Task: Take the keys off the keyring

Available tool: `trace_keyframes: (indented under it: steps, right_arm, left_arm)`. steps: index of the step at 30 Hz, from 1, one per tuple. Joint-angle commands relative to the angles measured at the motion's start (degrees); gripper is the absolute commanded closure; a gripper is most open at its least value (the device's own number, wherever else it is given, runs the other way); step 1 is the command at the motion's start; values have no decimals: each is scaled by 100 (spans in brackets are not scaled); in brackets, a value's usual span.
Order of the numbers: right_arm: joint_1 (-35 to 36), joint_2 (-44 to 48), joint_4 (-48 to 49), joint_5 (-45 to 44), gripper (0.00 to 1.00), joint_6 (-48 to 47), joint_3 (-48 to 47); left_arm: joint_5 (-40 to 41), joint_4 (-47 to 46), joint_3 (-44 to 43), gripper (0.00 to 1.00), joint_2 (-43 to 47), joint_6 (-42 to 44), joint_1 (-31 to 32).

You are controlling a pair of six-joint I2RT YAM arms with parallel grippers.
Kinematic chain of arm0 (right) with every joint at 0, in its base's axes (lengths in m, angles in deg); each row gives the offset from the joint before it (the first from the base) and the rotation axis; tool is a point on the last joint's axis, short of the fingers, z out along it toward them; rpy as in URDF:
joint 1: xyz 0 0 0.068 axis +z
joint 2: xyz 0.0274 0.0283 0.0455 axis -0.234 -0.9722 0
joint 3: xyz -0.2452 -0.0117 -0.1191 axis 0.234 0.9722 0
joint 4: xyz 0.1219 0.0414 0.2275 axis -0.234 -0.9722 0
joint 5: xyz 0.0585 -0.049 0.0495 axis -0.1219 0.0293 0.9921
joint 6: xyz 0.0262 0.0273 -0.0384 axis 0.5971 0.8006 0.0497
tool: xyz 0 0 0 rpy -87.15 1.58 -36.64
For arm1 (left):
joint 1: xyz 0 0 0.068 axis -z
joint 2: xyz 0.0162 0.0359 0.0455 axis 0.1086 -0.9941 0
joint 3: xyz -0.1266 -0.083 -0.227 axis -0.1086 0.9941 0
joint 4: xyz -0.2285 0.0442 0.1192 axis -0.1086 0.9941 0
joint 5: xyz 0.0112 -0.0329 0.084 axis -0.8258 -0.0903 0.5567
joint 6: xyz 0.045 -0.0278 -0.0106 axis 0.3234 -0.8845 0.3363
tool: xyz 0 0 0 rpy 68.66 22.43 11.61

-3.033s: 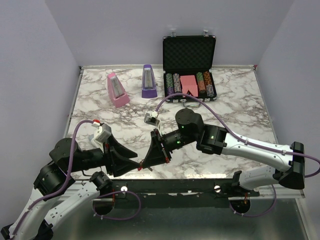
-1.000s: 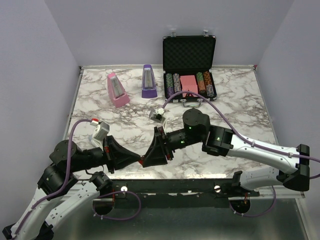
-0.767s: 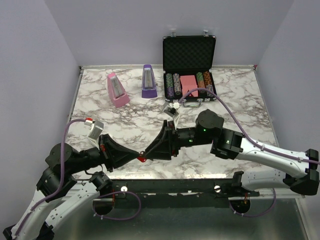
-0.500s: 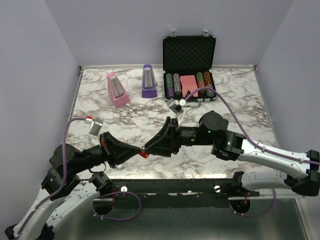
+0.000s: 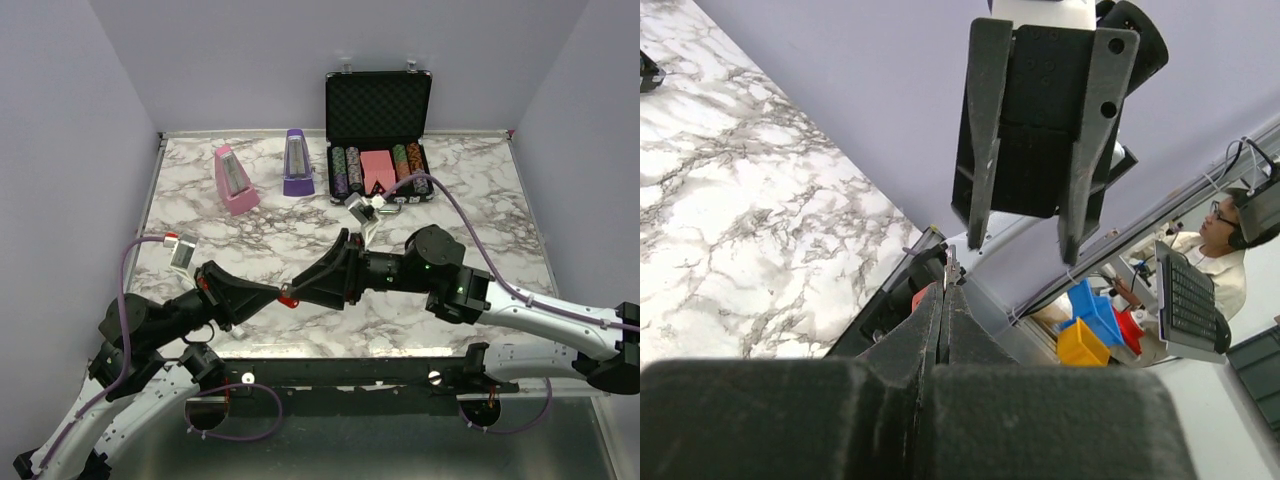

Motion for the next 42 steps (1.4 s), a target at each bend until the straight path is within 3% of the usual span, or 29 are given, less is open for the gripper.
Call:
trace_keyframes:
  steps: [1, 10, 38, 42]
  right_arm:
    - [40, 314, 315, -452, 50, -10, 114]
    - [48, 236, 149, -576, 50, -10, 97]
    - [40, -301, 350, -171, 65, -37, -219]
    - [40, -345, 377, -145, 72, -19, -202]
  left_arm:
    - [10, -137, -109, 100, 36, -20, 11]
    - [37, -392, -83, 100, 80, -160, 11]
    - [133, -673, 67, 100, -35, -336, 11]
    - [150, -682, 76, 100, -44, -337, 11]
